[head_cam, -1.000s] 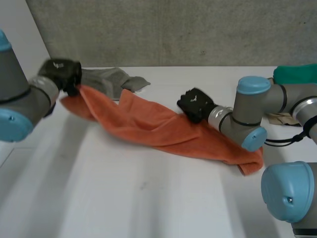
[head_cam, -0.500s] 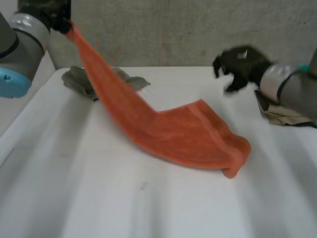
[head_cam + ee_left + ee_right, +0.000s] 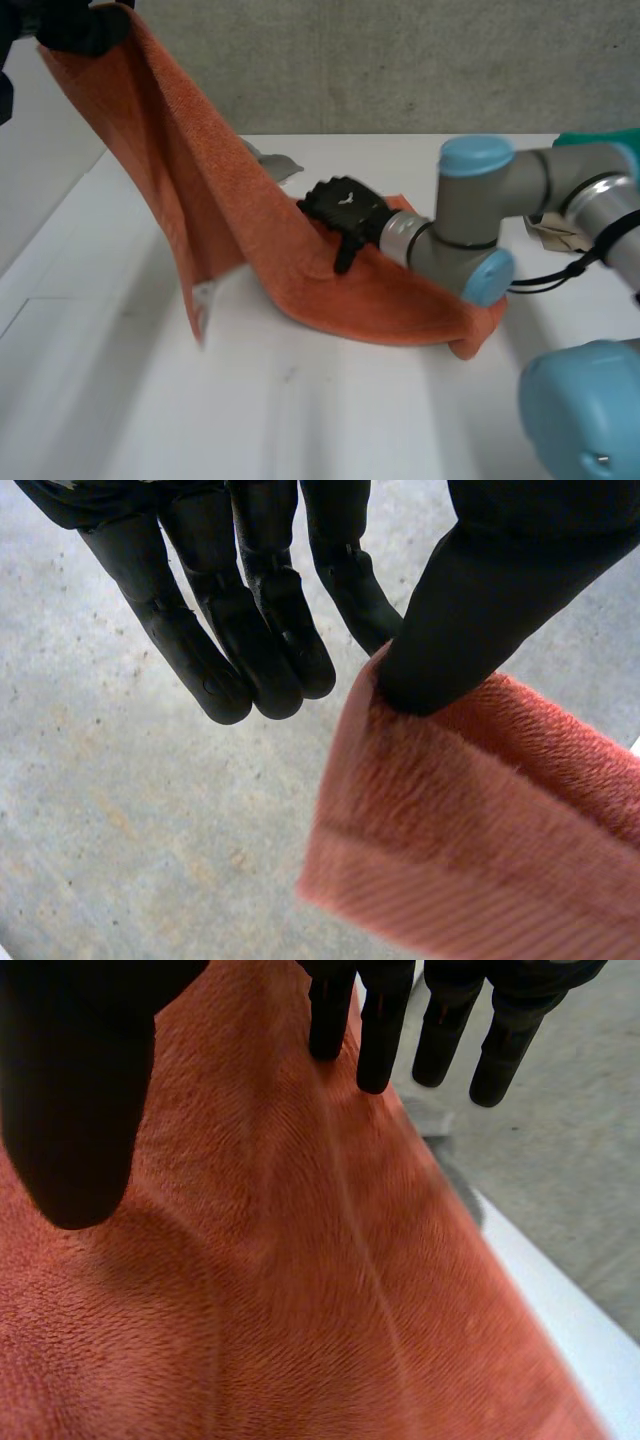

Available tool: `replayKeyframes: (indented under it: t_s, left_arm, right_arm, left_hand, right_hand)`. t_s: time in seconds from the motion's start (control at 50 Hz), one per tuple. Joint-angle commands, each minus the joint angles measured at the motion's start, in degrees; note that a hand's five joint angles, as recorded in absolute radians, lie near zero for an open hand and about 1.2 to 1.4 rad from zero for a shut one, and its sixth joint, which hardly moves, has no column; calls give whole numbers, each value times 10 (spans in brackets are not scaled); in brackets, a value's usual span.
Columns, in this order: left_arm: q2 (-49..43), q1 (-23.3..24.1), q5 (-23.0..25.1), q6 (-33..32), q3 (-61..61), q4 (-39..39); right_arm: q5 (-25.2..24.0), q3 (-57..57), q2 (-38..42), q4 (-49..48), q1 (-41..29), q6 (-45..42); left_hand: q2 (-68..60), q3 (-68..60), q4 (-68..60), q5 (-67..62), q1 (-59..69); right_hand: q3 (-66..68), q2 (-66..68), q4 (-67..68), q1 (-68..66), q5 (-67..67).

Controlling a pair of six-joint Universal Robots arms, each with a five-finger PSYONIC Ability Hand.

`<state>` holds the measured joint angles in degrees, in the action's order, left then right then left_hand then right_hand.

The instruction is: Fold the laundry.

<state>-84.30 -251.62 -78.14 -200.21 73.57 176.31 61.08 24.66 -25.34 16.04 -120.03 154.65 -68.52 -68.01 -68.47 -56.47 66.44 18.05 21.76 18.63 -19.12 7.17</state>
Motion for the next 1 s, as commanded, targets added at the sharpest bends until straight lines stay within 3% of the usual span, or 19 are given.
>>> replayKeyframes:
  t_s: [0.02,0.08,0.16,0.28,0.42,0.5,0.58,0.68,0.76,0.78,0.8,0.88,1.0]
  left_arm:
    - [47,-32,31,1,47,7]
    - [38,-59,33,3,47,22]
    - [-9,-90,30,1,32,47]
    - [-103,-90,-7,5,-68,69]
    - [-176,-66,-66,8,-127,69]
    - [-219,-56,-81,8,-110,60]
    - [-247,-51,-82,4,-53,48]
    - [-284,-41,-71,-18,23,51]
    - [-328,-33,-68,-61,52,62]
    - [-337,-31,-70,-72,53,62]
    - [-341,-32,-72,-77,52,62]
    - [-328,-35,-78,-81,51,57]
    - [-277,-41,-72,-63,62,50]
  right_arm:
    - [118,-116,99,-50,-33,-3]
    - [196,-153,94,-107,-27,-5]
    - [247,-169,31,-158,0,-1]
    - [258,-107,-101,-187,43,21]
    - [222,125,-269,-163,81,14]
    - [180,346,-366,-167,109,-9]
    - [129,519,-406,-194,116,-34]
    - [94,659,-379,-256,110,-76]
    - [118,681,-323,-311,110,-109]
    - [139,675,-314,-316,110,-110]
    - [151,670,-312,-314,110,-109]
    - [207,651,-323,-289,112,-89]
    - [180,618,-410,-191,123,-35]
  left_hand:
    - [-115,-120,-115,-135,136]
    - [-115,-120,-115,-135,136]
    - [-115,-120,-115,-135,136]
    - [-115,-120,-115,-135,136]
    - [-115,-120,-115,-135,136]
    - [-115,-120,-115,-135,136]
    - [-115,-120,-115,-135,136]
    - [-115,-120,-115,-135,136]
    - [-115,-120,-115,-135,136]
    - [-115,-120,-115,-135,136]
    - [-115,-120,-115,-135,136]
    - [-115,-120,-115,-135,136]
    - [-115,-120,-115,-135,136]
  right_hand:
    - [619,582,613,-608,627]
    - [620,582,614,-609,628]
    - [620,582,614,-609,628]
    - [620,582,614,-609,628]
    - [620,582,614,-609,628]
    - [620,582,614,-609,628]
    - [620,582,614,-609,628]
    - [620,582,614,-609,628]
    - [420,383,414,-409,429]
    - [246,209,240,-235,255]
    - [181,144,175,-170,190]
    - [88,51,82,-77,97]
    - [39,2,33,-28,48]
